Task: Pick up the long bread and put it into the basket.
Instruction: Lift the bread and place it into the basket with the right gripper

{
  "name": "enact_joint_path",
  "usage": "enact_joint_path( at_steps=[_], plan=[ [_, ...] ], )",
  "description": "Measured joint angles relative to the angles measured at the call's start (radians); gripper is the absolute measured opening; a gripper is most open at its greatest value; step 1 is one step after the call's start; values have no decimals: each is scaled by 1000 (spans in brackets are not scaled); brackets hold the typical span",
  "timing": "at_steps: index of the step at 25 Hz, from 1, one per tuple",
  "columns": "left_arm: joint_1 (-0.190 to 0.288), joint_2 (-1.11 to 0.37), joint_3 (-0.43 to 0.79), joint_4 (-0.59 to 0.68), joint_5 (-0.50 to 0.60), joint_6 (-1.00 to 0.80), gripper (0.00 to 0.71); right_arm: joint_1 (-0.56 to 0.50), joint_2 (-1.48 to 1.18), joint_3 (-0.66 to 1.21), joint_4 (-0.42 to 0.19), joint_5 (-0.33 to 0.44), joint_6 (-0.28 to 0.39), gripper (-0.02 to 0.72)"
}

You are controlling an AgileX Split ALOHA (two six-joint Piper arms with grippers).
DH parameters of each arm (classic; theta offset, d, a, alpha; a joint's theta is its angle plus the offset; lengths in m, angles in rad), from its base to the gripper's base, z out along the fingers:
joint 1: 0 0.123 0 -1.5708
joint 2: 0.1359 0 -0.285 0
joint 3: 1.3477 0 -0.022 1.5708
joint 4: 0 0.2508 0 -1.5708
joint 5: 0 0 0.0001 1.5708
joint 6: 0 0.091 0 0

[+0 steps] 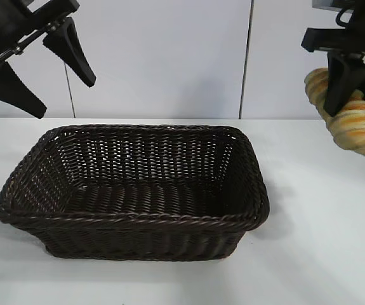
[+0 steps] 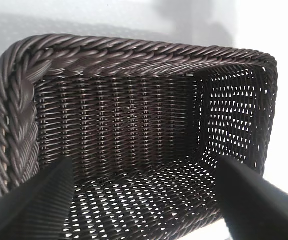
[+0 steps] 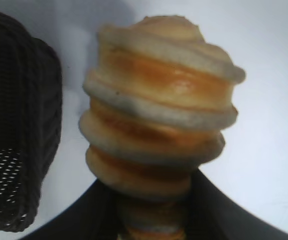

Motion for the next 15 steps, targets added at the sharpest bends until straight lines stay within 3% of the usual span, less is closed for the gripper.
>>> enact_joint_path(
  at_steps=[15],
  plan=[
    [0,0,0,0,0,0,565,348,51,-1,15,-160,-1,264]
  ],
)
